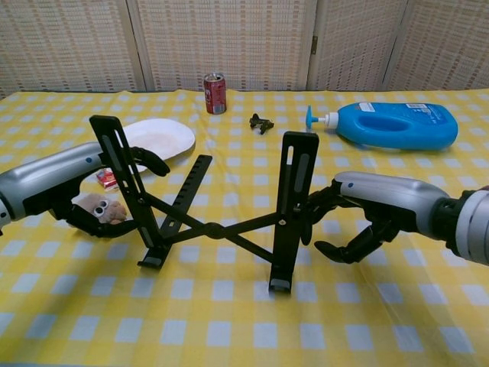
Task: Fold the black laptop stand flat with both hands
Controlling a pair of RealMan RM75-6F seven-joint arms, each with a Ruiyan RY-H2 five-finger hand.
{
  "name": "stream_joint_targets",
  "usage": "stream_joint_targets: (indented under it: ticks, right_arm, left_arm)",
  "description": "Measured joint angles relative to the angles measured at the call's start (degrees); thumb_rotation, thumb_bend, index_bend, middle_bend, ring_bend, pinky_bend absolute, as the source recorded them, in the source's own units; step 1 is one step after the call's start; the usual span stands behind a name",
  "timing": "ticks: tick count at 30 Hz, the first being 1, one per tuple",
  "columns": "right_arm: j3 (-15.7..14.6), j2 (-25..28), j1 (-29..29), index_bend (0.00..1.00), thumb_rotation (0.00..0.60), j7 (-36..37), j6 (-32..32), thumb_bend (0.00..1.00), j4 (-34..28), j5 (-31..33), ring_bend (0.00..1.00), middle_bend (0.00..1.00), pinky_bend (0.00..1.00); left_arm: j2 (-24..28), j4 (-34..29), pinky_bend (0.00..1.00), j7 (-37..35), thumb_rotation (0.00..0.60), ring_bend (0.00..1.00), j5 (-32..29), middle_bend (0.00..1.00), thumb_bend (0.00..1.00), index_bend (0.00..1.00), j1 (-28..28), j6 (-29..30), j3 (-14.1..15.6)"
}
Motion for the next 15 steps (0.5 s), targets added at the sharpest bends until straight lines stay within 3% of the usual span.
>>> stream_joint_targets:
  ticks: [6, 15]
  right_arm:
    - [0.4, -0.4, 0.0, 0.47, 0.6, -1.5, 0.3, 0.35, 0.0, 1.3, 0.19, 0.23, 0.04]
    - [0.6, 1.9, -0.8, 0.45, 0.6, -1.5, 0.3, 0.33, -1.3, 0.9, 0.19, 0.23, 0.04]
  left_arm:
    - [-0.2, 0.2, 0.0, 0.0, 0.6, 0.1, -0.1, 0.23, 0.36, 0.24, 0.0, -0.2, 0.0]
    - [-0.3, 0.4, 0.0, -0.2, 0.6, 0.1, -0.2, 0.23, 0.36, 0.23, 0.0, -0.3, 0.1]
